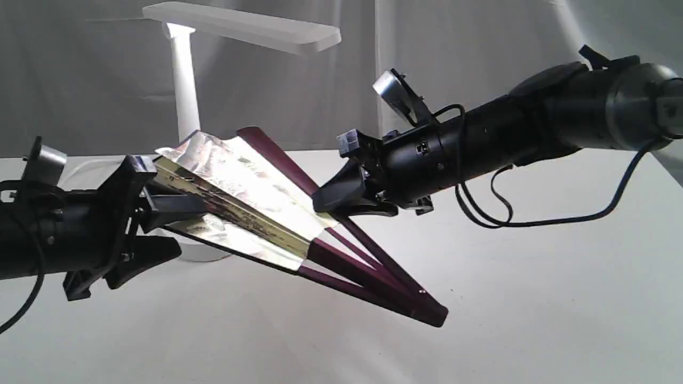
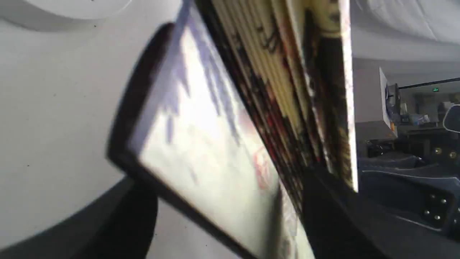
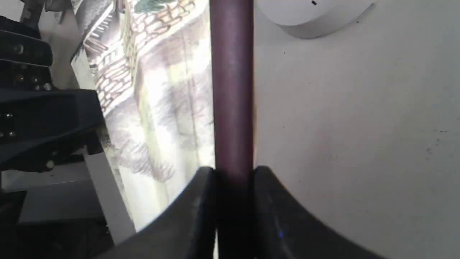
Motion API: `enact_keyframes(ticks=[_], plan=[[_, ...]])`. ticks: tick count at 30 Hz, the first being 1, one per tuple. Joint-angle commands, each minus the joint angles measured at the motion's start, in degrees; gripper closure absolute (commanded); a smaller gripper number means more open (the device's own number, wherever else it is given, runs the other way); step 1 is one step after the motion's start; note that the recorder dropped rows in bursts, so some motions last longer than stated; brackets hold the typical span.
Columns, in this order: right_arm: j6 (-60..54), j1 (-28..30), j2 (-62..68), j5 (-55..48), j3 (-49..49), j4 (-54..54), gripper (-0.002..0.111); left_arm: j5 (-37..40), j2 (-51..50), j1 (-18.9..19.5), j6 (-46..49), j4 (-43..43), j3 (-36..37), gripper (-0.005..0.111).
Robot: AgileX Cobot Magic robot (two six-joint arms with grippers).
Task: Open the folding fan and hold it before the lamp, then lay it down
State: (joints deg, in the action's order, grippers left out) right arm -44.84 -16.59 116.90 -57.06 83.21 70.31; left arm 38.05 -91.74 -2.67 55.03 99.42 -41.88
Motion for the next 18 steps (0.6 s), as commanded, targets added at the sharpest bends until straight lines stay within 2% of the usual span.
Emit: enact_keyframes(ticks=[1, 7, 11, 15, 18], plan=[[-0.2, -0.1, -0.5, -3.3, 0.0, 4.0, 0.108, -0.3, 0.3, -0.3, 0.5, 0.5, -0.4, 0.048], [-1.5, -0.1, -0.5, -6.5, 0.0, 5.3, 0.108, 0.4, 0.3, -0.3, 0.8, 0.5, -0.4, 0.050], [-1.7, -0.1, -0.5, -7.7, 0.0, 5.3, 0.108, 0.9, 0.3, -0.3, 0.8, 0.5, -0.4, 0.055], [-1.8, -0.1, -0.5, -7.7, 0.0, 5.3, 0.108, 1.3, 0.3, -0.3, 0.8, 0.5, -0.4, 0.069], [-1.8, -0.1, -0.5, -7.7, 0.0, 5.3, 0.108, 1.3, 0.3, -0.3, 0.9, 0.5, -0.4, 0.086]])
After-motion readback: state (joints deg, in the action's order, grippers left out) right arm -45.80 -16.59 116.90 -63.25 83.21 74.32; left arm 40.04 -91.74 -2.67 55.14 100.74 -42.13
